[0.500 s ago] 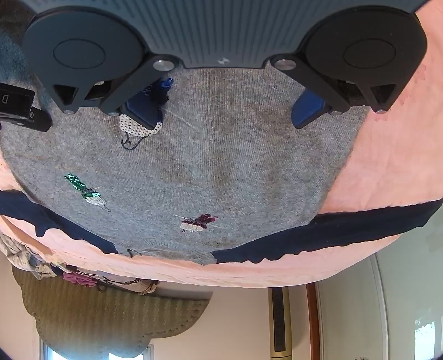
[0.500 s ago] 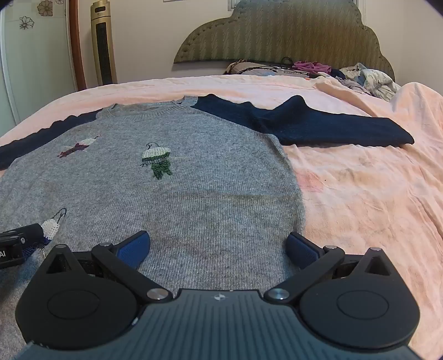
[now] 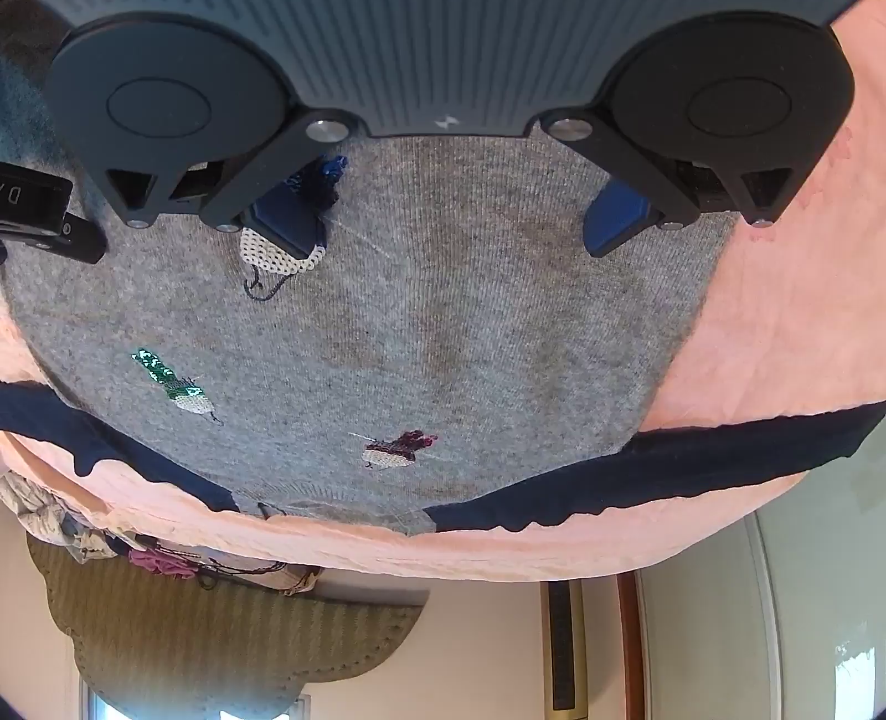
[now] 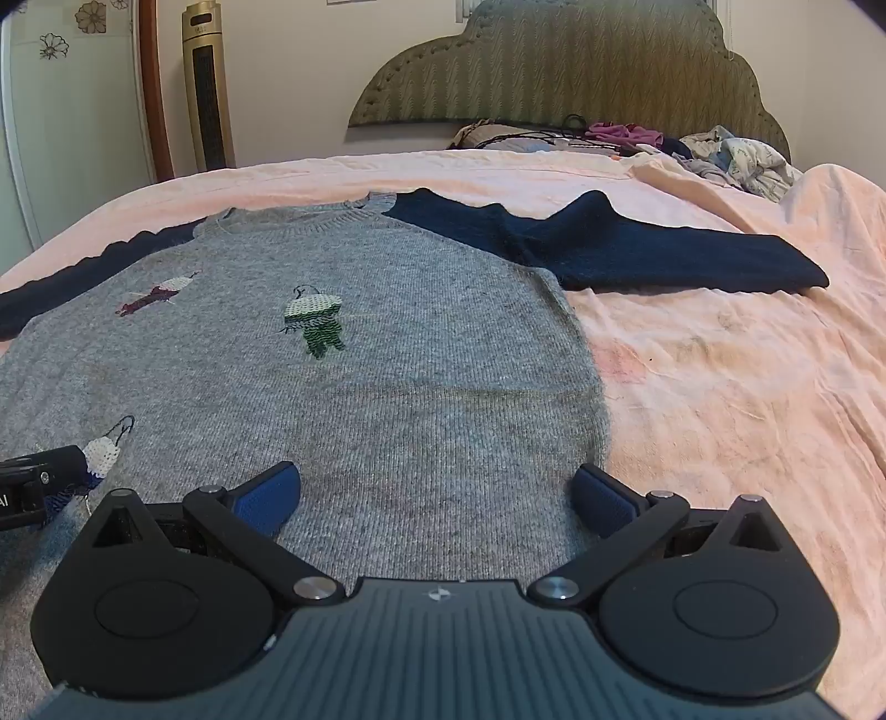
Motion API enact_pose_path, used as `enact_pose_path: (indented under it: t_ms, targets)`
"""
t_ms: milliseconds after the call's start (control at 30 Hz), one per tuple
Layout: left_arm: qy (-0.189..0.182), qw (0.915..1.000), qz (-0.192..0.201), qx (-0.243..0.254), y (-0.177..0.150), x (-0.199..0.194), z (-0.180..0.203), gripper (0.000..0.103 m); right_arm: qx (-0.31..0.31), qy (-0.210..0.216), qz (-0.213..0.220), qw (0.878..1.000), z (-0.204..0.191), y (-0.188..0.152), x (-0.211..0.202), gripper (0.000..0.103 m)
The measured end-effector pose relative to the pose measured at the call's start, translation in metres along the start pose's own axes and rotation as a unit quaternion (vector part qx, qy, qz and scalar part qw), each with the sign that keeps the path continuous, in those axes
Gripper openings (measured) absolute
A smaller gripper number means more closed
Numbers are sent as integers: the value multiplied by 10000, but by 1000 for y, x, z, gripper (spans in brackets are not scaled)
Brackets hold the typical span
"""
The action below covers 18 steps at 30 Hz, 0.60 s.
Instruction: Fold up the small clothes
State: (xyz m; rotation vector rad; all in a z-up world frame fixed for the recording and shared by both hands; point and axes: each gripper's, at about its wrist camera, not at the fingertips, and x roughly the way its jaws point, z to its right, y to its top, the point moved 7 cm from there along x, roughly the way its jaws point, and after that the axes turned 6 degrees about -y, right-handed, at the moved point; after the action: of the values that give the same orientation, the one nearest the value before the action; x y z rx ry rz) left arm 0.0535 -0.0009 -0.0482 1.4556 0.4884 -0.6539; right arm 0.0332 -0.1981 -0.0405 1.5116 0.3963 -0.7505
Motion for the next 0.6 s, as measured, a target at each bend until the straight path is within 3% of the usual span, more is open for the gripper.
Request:
enact_pose_path:
  t_ms: [600]
  targets:
    - [12,10000,44,-19,-1,-5,2,103,4,-7,23,10000,1,-2,-3,103]
